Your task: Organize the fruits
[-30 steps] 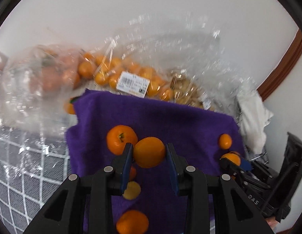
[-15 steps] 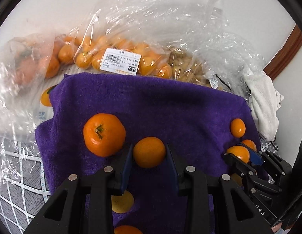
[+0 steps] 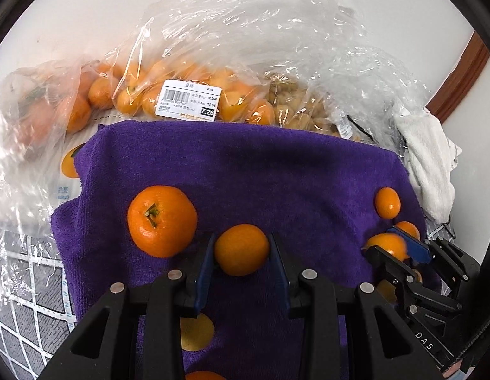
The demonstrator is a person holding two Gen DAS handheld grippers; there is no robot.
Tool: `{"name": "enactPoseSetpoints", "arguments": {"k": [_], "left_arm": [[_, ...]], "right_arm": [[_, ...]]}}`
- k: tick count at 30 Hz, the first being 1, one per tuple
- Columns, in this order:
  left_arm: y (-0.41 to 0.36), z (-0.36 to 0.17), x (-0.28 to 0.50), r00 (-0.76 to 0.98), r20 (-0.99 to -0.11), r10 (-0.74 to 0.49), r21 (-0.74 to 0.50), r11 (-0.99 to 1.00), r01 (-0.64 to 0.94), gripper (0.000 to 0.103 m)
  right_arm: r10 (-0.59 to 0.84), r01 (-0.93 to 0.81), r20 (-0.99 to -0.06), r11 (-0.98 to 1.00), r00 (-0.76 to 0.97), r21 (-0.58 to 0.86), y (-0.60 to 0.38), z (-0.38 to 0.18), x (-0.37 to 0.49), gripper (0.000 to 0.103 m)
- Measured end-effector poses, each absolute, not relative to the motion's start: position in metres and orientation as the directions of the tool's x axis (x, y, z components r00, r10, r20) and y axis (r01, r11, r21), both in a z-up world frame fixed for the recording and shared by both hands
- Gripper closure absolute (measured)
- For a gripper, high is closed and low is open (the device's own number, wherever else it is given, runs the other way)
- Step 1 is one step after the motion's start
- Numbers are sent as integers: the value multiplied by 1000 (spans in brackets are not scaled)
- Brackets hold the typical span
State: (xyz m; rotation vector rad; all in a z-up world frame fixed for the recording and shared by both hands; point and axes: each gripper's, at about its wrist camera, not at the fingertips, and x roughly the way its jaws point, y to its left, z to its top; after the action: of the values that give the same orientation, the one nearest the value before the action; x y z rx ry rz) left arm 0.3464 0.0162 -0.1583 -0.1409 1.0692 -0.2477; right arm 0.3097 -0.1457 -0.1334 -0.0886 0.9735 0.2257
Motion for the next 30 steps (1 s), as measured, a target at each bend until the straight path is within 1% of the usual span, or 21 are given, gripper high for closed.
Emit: {"name": "enactPoseSetpoints", "arguments": {"k": [2,3,5,8,14,17,22,24,26,27,30], "left_arm": [[17,-158,348,447,-848,-285,-256,958,127,67],[18,-158,349,445,-849,-286,-259,958,121,67],[20,-152,346,450,-841,-301,-276,953,122,67],[24,-139,337,471,-831,-298,-270,954,126,62],[28,-109,304,515,-815,-266,-227,964,139,61],[30,-91,273,557,-799,-225,-172,974,147,61],[34,-70,223,592,-774,-222,-175,975,137,61],[33,-60,200,612,-763,-208,-160,978,133,55],[32,-51,177,641,-743,-192,-142,981,130,51],[30,-48,168,653,-735,-184,-133,983,127,48],[28,-37,137,682,-710,-174,-120,985,127,44]], "right_arm": [[156,-234,-828,972,539,30,-146,-131,310,57],[154,-233,-827,972,541,29,-147,-129,309,56],[150,-220,-825,975,544,32,-149,-123,307,56],[159,-204,-810,978,564,50,-153,-106,297,56],[122,-140,-780,989,614,44,-163,-63,263,55],[131,-115,-772,990,622,76,-170,-42,242,55],[124,-79,-751,992,649,96,-182,-10,197,55],[124,-62,-737,992,664,111,-186,4,175,55],[115,-47,-723,992,681,114,-190,15,153,55],[111,-42,-717,993,688,114,-191,20,143,54],[108,-31,-709,992,697,120,-192,31,113,51]]}}
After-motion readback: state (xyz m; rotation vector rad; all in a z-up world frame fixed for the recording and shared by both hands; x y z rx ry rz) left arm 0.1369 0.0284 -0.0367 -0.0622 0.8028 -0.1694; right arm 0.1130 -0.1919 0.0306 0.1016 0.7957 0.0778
